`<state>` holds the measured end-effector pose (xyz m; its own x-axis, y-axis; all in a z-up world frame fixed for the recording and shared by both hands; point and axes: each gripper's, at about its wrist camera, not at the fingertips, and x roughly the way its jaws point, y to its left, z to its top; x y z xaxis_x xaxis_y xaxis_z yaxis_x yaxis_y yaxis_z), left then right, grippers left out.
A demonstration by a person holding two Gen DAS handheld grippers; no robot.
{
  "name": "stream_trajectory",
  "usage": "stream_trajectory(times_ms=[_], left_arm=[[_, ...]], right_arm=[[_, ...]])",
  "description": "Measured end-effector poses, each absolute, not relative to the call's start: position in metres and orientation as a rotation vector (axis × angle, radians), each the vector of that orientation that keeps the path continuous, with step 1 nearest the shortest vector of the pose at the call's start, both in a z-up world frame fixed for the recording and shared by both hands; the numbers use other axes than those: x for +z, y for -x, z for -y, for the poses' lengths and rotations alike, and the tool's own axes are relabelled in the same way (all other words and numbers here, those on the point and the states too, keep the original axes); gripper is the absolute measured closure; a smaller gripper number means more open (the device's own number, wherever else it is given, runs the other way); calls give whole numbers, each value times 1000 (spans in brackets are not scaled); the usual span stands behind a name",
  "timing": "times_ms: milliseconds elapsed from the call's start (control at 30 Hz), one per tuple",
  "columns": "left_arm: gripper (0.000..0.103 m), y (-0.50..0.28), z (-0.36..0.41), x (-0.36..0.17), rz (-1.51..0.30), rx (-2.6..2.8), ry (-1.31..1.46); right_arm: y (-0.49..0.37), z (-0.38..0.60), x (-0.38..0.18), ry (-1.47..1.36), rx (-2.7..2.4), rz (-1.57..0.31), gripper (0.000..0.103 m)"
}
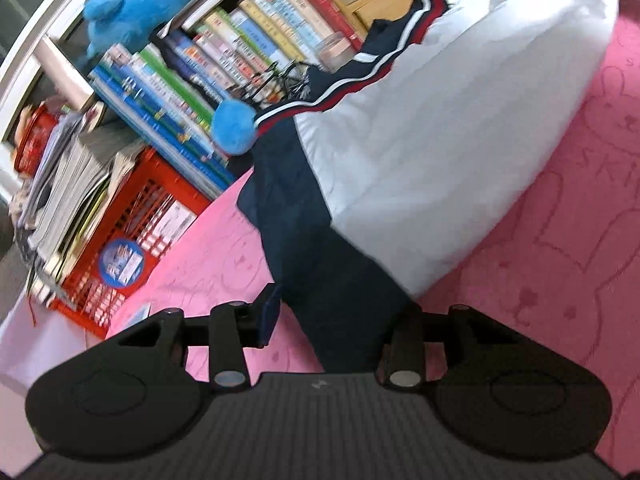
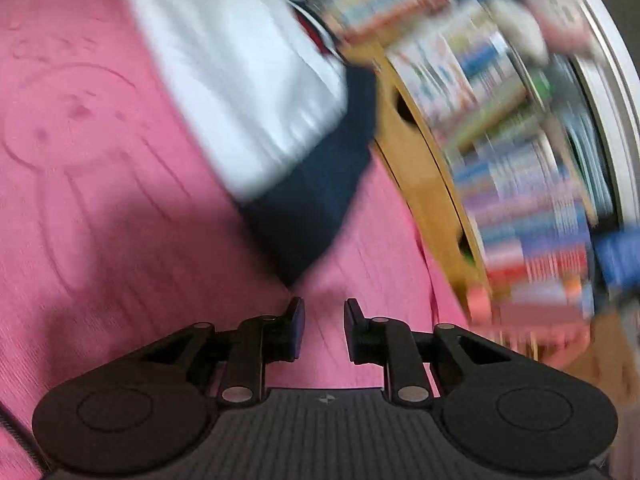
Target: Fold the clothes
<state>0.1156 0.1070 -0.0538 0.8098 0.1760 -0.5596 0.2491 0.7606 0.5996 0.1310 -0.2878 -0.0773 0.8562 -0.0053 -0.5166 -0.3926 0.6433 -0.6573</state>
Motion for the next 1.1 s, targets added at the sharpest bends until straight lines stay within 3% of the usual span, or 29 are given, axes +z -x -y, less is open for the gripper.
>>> stream_trajectory(times_ms=[67, 133, 167, 233, 400, 567, 933, 967, 1000, 1033, 1100], left_arm=[[54, -112, -110, -52, -652, -25, -712], [42, -109, -119, -48, -678, 0, -668], [31, -108, -126, -44, -703, 15, -615], [24, -103, -146, -36, -772, 25, -442], [16, -86, -200, -27, -892, -51, 167], [4, -79, -206, -34, -873, -137, 448], [0, -99, -183, -46, -725, 26, 500], [5, -101, -180, -46, -712, 44, 493], [11, -103, -177, -47, -700, 62, 486], [25, -105, -175, -47, -687, 80, 480], [45, -108, -170, -48, -664, 111, 468]], right_arm=[[-127, 298, -67, 709, 207, -537, 59], [-124, 309, -56, 566, 182, -562, 25], [-122, 315, -51, 495, 170, -573, 22], [-117, 326, -41, 310, 168, -595, 22], [-109, 349, -45, -355, 259, -640, 10], [-129, 345, -66, -587, 223, -631, 0], [-179, 333, -77, -684, 142, -516, 2], [-182, 331, -77, -691, 145, -524, 7], [-184, 329, -78, -706, 150, -538, 26], [-186, 330, -80, -732, 159, -561, 51], [-188, 331, -85, -792, 176, -615, 69]])
